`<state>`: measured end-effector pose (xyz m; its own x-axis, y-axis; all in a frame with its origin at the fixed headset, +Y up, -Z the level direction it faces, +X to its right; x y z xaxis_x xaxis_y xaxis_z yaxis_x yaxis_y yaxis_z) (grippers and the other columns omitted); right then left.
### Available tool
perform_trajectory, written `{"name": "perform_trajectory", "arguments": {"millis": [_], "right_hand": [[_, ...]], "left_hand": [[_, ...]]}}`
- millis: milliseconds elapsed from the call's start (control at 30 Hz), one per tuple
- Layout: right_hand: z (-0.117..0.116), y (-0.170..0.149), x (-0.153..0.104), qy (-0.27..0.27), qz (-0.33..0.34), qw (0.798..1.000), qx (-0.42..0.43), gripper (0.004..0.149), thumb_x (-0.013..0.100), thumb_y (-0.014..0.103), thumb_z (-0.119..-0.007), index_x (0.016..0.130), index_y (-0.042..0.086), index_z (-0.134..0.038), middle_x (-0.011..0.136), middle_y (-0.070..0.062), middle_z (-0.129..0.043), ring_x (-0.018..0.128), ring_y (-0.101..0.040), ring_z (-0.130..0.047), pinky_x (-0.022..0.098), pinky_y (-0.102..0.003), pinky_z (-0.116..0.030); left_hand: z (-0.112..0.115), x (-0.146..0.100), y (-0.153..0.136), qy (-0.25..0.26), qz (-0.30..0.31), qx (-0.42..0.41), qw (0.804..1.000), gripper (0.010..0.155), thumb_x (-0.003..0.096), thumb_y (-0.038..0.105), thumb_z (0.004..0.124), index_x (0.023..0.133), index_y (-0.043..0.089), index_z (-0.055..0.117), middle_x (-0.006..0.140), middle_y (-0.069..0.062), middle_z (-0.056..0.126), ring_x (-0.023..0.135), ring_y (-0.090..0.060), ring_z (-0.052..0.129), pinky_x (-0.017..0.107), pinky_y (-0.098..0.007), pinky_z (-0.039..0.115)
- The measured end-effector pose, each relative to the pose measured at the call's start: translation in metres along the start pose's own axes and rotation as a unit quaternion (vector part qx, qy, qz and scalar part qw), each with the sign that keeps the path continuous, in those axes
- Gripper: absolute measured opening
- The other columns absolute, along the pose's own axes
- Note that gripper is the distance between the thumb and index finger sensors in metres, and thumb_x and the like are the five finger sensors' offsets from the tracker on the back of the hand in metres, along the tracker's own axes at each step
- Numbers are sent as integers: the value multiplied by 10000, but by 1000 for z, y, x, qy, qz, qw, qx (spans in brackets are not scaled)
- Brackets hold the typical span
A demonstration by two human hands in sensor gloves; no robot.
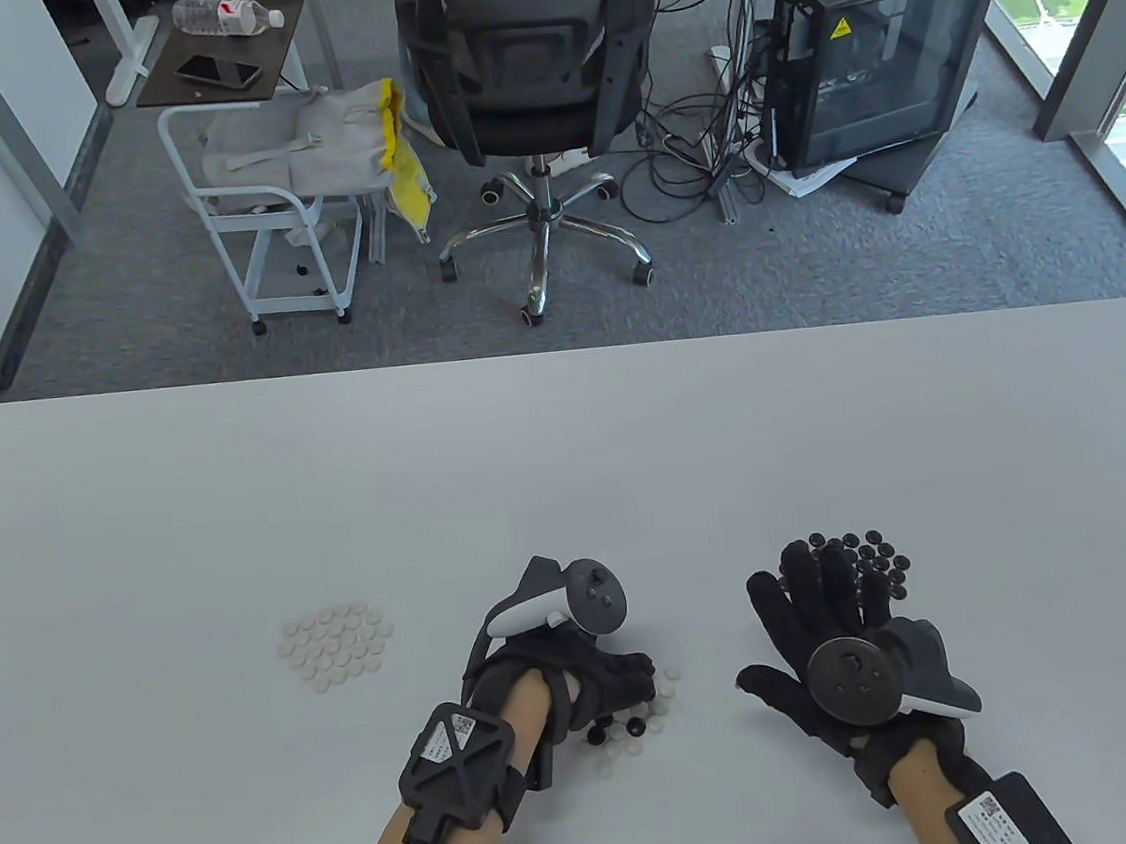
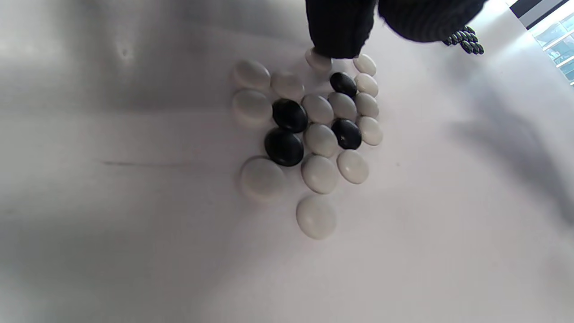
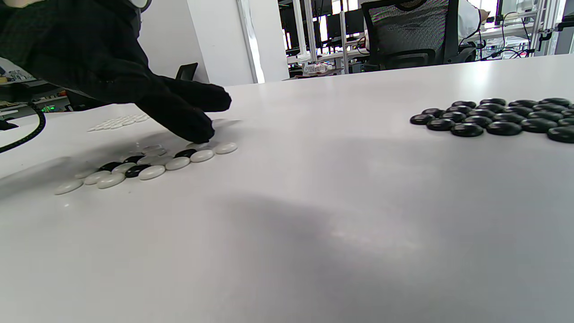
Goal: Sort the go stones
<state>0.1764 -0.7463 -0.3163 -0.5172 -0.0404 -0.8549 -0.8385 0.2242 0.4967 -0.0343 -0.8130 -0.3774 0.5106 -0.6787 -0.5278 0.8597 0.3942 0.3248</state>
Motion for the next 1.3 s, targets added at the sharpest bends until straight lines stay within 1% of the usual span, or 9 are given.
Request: {"name": "perform_trajectory", "arguments": {"millis": [167, 333, 467, 667, 867, 1000, 1067, 1167, 1300], "right_hand": [[0, 0, 0, 1, 0, 1000, -1, 844, 633, 520, -504, 1181, -40, -189, 1101, -463, -18, 908, -686, 45, 549, -893, -94], [3, 0, -1, -5, -1, 1000, 2, 841, 634, 519, -503, 1182, -37, -191, 1102, -462, -19, 907, -688, 45, 551, -893, -94], [3, -1, -1, -4, -2, 1000, 2, 844, 633, 521, -503, 1181, -38, -186, 1102, -462, -18, 909, -685, 45, 551, -893, -93], [5, -4, -2, -6, -6, 1000, 5, 844, 634, 521, -502, 1181, -39, -186, 1102, -462, -17, 907, -688, 46, 551, -893, -93], [5, -4, -2, -5, -5, 1000, 4, 845, 635, 520, -500, 1181, -41, -183, 1101, -465, -18, 908, -687, 45, 550, -893, -93], [5, -4, -3, -5, -5, 1000, 6, 847, 633, 521, -501, 1180, -42, -183, 1101, -466, -17, 908, -686, 45, 550, -894, -93], [6, -3, -3, -3, -5, 1000, 5, 846, 635, 521, -499, 1180, -42, -180, 1102, -463, -16, 906, -690, 48, 550, -895, -92], [6, -2, -3, -5, -3, 1000, 4, 846, 634, 521, -500, 1181, -40, -181, 1102, -464, -17, 907, -689, 47, 551, -894, -92], [6, -2, -3, -4, -3, 1000, 3, 846, 634, 521, -500, 1181, -42, -184, 1103, -463, -18, 910, -685, 46, 551, -894, -93]], "left_hand": [[-13, -11, -26, 27, -70, 20, 997, 673, 509, 574, 514, 1146, 358, 534, 1132, -196, -99, 918, -531, -171, 511, -811, -6], [-36, -41, -90, 48, -178, 8, 983, 675, 502, 572, 513, 1137, 352, 581, 1129, -180, -111, 915, -527, -185, 508, -808, -21], [-41, -68, -138, 51, -249, -25, 967, 686, 496, 571, 514, 1137, 344, 602, 1122, -167, -120, 908, -521, -197, 499, -806, -31], [-41, -90, -171, 51, -295, -41, 953, 688, 493, 568, 515, 1141, 348, 582, 1112, -160, -133, 904, -516, -202, 501, -803, -36], [-42, -97, -177, 47, -320, -27, 946, 692, 489, 568, 519, 1140, 345, 592, 1113, -155, -129, 907, -514, -199, 501, -802, -36], [-43, -98, -173, 46, -318, -23, 947, 694, 491, 569, 521, 1142, 338, 582, 1114, -160, -128, 909, -516, -195, 502, -802, -32], [-50, -99, -158, 64, -292, -2, 954, 692, 495, 569, 525, 1144, 336, 576, 1117, -158, -128, 911, -513, -196, 504, -802, -33], [-55, -98, -128, 65, -244, 31, 967, 688, 499, 569, 530, 1135, 323, 618, 1138, -174, -85, 923, -523, -167, 506, -805, -15], [-49, -95, -81, 50, -160, 79, 983, 672, 504, 568, 542, 1103, 310, 701, 1162, -192, -6, 942, -539, -101, 512, -809, 23]]}}
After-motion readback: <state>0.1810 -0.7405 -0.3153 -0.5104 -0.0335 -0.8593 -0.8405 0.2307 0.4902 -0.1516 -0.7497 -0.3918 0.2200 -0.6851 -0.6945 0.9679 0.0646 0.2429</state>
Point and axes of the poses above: the tracker on the back of each hand, its own y axis roughly to the thumb side, its own x axis roughly from the wrist to the fingertips, z = x × y, the point moved 5 cm from there along x, roughly from the wrist to the fingertips
